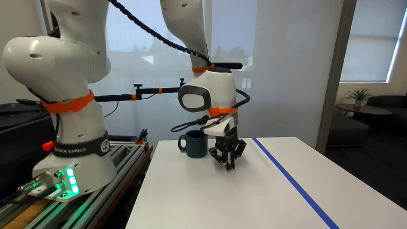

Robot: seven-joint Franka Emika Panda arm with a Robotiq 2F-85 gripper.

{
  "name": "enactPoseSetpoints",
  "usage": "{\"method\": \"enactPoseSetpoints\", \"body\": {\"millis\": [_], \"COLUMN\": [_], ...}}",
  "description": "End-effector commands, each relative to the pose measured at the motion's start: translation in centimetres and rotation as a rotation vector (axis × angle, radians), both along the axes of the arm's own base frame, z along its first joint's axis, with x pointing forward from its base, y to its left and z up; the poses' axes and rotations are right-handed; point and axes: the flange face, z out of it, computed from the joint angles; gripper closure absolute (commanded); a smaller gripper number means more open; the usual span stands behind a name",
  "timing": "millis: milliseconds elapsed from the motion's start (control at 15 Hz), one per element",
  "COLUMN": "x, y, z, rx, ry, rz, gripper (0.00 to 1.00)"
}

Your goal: Put the sharpie on the table

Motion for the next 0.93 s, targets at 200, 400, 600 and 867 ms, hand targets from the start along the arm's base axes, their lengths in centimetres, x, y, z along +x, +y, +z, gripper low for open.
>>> {"method": "enactPoseSetpoints", "body": {"millis": [200,400,600,867], "x": [0.9,0.8,0.6,0.6], "y": [-0.9,-0.3,0.2,0.7], "z": [-0.8,0.2,1.1,2.6], "rx": [-0.065,-0.077,-0.095,-0.132], "ry": [-0.054,-0.067,-0.086,-0.117], "rz": [-0.006,-0.004,-0.002,-0.014], "gripper": [0.42,0.19,0.02,0.00]}}
